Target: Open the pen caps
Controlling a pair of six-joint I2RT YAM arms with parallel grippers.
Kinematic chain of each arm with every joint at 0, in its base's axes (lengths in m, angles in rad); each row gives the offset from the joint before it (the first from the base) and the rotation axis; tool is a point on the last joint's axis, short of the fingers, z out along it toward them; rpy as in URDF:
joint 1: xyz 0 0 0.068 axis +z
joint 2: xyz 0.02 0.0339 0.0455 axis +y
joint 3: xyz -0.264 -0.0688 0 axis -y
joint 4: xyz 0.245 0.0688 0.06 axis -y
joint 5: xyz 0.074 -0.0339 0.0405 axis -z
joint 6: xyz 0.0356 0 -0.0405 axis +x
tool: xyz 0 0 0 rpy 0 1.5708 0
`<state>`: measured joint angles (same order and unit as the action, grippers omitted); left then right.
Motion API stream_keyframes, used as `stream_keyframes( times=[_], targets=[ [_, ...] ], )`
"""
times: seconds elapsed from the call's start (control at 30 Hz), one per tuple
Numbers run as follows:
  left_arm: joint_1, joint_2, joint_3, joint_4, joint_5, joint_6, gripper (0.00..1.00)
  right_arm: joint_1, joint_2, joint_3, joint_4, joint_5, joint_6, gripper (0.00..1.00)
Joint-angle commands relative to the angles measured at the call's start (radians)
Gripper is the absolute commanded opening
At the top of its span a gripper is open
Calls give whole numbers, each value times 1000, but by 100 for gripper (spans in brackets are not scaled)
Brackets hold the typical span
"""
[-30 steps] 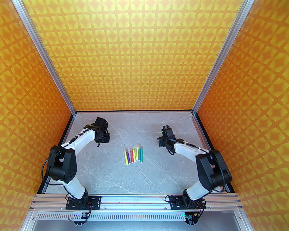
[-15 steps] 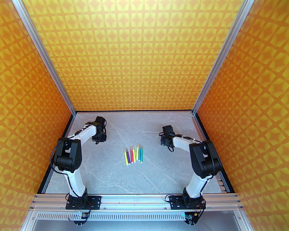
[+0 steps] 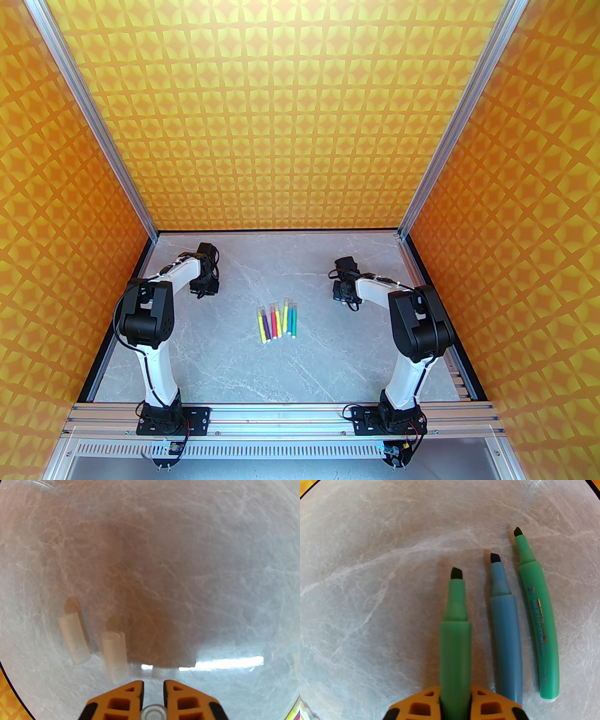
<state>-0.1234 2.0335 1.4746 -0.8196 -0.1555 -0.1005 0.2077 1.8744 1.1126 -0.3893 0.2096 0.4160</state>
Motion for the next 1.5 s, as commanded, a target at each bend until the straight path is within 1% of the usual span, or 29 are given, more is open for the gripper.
stream_keyframes(
  times=[0.0,0.07,0.17,0.23,0.27,0.33,0.57,0.63,0.73,1.03,1.23,1.3,1.47],
  targets=[
    [12,32,39,-21,-20,22,8,-6,25,23,-53,28,21,10],
    [14,42,40,-21,-20,23,9,-5,24,25,-57,38,25,10],
    [16,49,35,-10,-20,25,10,-8,24,26,-64,45,30,14],
    [16,55,34,-11,-21,24,14,-8,21,24,-66,49,32,24],
    [16,57,35,-12,-21,24,16,-8,19,23,-66,53,34,26],
    [16,59,33,-14,-19,25,19,-8,14,17,-65,56,37,27],
    [16,61,26,-10,-18,27,20,-8,19,22,-76,56,36,27],
    [16,60,28,-11,-18,27,22,-8,14,20,-80,60,35,27],
    [16,60,34,-16,-19,24,25,-8,-6,12,-79,71,36,27],
    [16,46,35,-21,-15,19,28,13,-77,19,-122,98,-7,30],
    [16,-18,23,-12,47,14,32,83,-142,60,-198,145,-52,39],
    [16,-51,15,-5,81,9,33,101,-162,72,-216,132,-63,39],
    [16,-141,-26,42,152,-5,43,159,-208,80,-243,53,-82,41]
  ],
)
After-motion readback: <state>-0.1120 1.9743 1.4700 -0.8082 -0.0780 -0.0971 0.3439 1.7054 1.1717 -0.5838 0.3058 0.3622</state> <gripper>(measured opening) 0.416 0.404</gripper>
